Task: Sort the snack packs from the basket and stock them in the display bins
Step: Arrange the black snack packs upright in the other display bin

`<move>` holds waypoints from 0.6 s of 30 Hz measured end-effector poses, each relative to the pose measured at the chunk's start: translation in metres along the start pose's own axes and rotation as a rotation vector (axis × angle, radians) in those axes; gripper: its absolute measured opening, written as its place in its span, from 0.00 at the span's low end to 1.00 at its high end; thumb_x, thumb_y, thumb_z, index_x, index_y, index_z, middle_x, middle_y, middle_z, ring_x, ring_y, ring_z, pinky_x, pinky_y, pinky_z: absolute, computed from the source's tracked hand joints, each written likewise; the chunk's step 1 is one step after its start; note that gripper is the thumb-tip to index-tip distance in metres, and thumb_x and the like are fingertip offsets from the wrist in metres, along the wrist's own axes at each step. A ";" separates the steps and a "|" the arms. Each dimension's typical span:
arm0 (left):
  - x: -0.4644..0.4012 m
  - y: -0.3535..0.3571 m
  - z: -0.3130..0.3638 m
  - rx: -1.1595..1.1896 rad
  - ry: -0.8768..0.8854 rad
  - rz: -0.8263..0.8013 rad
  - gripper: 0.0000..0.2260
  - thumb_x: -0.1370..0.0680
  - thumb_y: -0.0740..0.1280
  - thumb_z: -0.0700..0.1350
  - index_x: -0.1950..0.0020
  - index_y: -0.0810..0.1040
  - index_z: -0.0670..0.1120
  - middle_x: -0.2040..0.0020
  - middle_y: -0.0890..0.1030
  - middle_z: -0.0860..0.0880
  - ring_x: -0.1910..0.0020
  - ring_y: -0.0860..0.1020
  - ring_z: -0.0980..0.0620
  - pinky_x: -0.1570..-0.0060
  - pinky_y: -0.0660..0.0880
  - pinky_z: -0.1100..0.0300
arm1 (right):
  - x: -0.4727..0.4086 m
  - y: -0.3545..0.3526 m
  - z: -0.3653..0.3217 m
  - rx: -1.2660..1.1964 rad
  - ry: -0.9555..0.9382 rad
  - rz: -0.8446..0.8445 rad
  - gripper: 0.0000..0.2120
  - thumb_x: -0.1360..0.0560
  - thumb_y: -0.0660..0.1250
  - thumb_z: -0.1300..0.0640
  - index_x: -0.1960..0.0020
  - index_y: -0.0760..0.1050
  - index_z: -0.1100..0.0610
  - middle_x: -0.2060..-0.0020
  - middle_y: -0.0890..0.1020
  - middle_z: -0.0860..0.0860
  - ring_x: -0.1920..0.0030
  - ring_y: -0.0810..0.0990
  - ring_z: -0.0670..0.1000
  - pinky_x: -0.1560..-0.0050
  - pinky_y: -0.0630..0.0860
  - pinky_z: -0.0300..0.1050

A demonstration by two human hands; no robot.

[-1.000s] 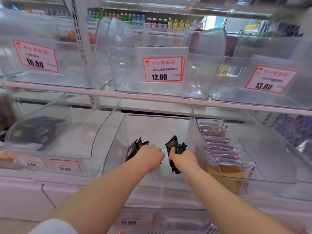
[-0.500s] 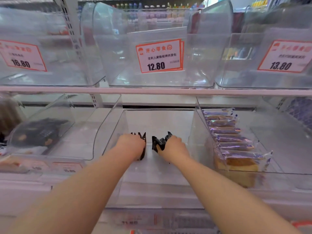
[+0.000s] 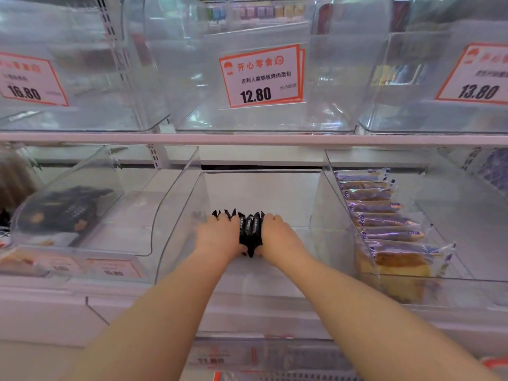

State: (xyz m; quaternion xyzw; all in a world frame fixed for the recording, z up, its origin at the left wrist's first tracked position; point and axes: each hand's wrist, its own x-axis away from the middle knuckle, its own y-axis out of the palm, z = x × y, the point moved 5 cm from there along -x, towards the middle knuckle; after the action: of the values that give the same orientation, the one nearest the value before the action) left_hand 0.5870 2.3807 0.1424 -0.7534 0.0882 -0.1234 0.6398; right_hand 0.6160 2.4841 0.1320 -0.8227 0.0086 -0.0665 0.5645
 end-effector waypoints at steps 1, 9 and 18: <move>-0.002 -0.001 0.000 0.002 -0.010 0.007 0.25 0.25 0.65 0.58 0.35 0.65 0.45 0.37 0.70 0.44 0.38 0.70 0.43 0.48 0.71 0.54 | -0.003 -0.003 -0.002 0.027 -0.017 0.026 0.23 0.27 0.68 0.62 0.36 0.62 0.63 0.40 0.69 0.59 0.40 0.72 0.59 0.47 0.71 0.49; -0.004 -0.004 0.003 -0.041 -0.016 -0.030 0.26 0.25 0.66 0.56 0.33 0.64 0.44 0.35 0.68 0.44 0.36 0.68 0.44 0.45 0.70 0.54 | -0.008 -0.003 -0.007 0.278 -0.215 0.015 0.19 0.27 0.60 0.70 0.37 0.63 0.63 0.41 0.66 0.60 0.46 0.74 0.61 0.58 0.66 0.50; 0.017 0.002 0.003 -0.093 0.068 -0.217 0.31 0.24 0.65 0.52 0.28 0.57 0.40 0.31 0.62 0.44 0.32 0.64 0.45 0.40 0.68 0.51 | -0.016 -0.001 0.003 0.301 -0.214 -0.091 0.17 0.26 0.62 0.67 0.39 0.65 0.63 0.41 0.67 0.60 0.45 0.75 0.62 0.51 0.71 0.52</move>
State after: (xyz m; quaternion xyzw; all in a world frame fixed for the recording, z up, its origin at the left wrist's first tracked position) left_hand 0.6041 2.3785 0.1414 -0.7829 0.0335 -0.2131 0.5835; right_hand 0.6008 2.4886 0.1307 -0.7308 -0.0986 -0.0046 0.6754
